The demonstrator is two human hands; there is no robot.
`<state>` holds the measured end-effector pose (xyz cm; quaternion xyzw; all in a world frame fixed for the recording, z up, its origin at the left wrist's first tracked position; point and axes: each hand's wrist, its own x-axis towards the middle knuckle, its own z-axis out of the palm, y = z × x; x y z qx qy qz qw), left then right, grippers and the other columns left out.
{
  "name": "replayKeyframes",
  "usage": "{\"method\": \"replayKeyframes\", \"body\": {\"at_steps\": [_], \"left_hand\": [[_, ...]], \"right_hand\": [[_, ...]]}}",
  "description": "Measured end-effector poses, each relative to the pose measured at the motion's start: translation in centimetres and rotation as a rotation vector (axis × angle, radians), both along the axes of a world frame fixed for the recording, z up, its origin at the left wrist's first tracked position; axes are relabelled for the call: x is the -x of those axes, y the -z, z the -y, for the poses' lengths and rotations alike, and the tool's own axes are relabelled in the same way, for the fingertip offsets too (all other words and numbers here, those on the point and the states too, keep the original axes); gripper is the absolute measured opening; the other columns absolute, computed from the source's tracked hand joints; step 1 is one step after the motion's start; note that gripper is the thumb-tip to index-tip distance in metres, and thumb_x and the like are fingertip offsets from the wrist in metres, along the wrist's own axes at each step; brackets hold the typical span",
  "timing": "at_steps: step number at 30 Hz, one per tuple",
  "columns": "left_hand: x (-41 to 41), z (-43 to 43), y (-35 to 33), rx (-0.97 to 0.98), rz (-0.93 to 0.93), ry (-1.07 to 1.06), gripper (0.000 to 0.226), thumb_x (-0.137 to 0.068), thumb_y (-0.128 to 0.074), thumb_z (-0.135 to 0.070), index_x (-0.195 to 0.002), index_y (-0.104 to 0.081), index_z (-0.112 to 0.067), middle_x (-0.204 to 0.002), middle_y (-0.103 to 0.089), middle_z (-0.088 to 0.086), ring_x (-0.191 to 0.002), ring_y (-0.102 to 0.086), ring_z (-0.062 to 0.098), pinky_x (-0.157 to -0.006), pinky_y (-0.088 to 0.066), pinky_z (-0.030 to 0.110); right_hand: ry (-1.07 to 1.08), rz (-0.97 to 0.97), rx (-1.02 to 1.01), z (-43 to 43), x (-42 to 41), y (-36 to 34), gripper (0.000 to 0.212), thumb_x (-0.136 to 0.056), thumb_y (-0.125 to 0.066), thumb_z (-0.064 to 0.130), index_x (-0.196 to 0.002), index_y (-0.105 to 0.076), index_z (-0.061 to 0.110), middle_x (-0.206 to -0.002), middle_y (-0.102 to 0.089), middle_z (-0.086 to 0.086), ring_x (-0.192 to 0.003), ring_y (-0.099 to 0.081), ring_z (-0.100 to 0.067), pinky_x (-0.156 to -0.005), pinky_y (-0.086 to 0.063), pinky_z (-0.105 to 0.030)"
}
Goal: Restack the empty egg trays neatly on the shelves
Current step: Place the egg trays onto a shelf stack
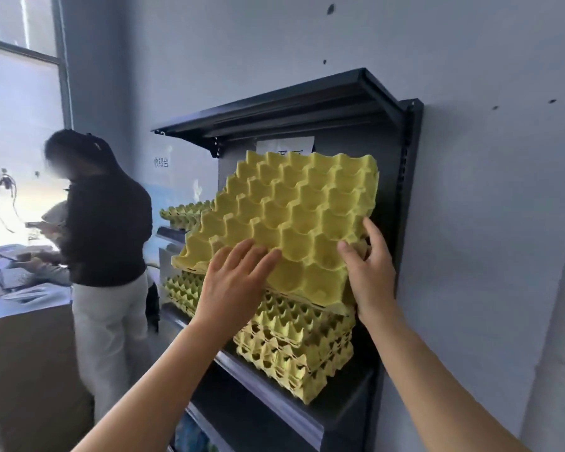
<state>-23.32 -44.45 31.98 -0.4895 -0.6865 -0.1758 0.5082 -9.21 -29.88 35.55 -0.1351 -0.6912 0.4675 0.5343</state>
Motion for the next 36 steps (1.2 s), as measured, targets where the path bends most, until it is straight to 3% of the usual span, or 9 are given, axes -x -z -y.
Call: {"method": "replayKeyframes", "body": {"at_steps": [7,12,15,20,30,36], "left_hand": [[12.6,3.4,1.1,-0.145,0.138,0.014,0.084,-0.054,-0.076,0.012,-0.126,-0.041,-0.016,-0.119,-0.058,0.007,-0.121,-0.042,0.029,-0.081,-0.053,0.051],[22.0,4.1,0.7,-0.199,0.195,0.007,0.083,-0.056,-0.081,0.005,-0.125,-0.04,-0.016,-0.121,-0.043,-0.002,-0.12,-0.038,0.025,-0.075,-0.054,0.052],[27.1,3.9,-0.1,-0.182,0.195,-0.019,0.071,-0.064,-0.078,-0.005,-0.124,-0.041,-0.015,-0.121,-0.051,0.003,-0.12,-0.038,0.025,-0.075,-0.053,0.051],[35.4,3.4,-0.6,-0.17,0.274,-0.088,0.079,-0.062,-0.08,0.0,-0.126,-0.039,-0.021,-0.123,-0.058,0.005,-0.122,-0.037,0.022,-0.079,-0.051,0.047],[52.0,-1.6,-3.6,-0.101,0.149,-0.094,0.074,-0.059,-0.086,-0.011,-0.124,-0.051,-0.022,-0.114,-0.064,0.003,-0.109,-0.058,0.029,-0.084,-0.047,0.045],[61.2,-5.9,-6.7,-0.103,0.235,0.002,0.06,-0.077,-0.072,-0.01,-0.132,-0.051,-0.019,-0.122,-0.059,0.007,-0.117,-0.051,0.031,-0.092,-0.041,0.046]], "right_hand": [[-0.097,0.114,-0.238,3.4,12.5,-1.3,0.065,-0.095,-0.055,0.033,-0.15,-0.022,0.026,-0.154,-0.027,0.007,-0.141,-0.025,-0.01,-0.115,-0.023,-0.031],[-0.189,0.388,-0.459,3.8,21.9,-1.9,0.092,-0.084,-0.063,0.051,-0.152,-0.004,0.031,-0.155,-0.017,-0.004,-0.139,-0.025,-0.018,-0.097,-0.022,-0.021],[-0.143,0.426,-0.5,2.9,27.6,-2.3,0.092,-0.085,-0.066,0.041,-0.152,-0.003,0.032,-0.149,-0.022,-0.008,-0.133,-0.032,-0.02,-0.099,-0.026,-0.022],[-0.04,0.508,-0.624,1.3,37.3,-3.3,0.085,-0.086,-0.064,0.042,-0.152,-0.011,0.028,-0.13,-0.041,-0.013,-0.12,-0.042,-0.026,-0.093,-0.036,-0.028],[0.235,0.491,-0.521,-2.7,53.0,-4.0,0.074,-0.085,-0.057,0.052,-0.148,-0.024,0.03,-0.13,-0.052,-0.011,-0.122,-0.047,-0.032,-0.097,-0.042,-0.046],[0.392,0.515,-0.368,-5.7,61.2,-5.2,0.074,-0.083,-0.049,0.065,-0.145,-0.025,0.03,-0.135,-0.054,-0.006,-0.123,-0.049,-0.033,-0.097,-0.041,-0.05]]}}
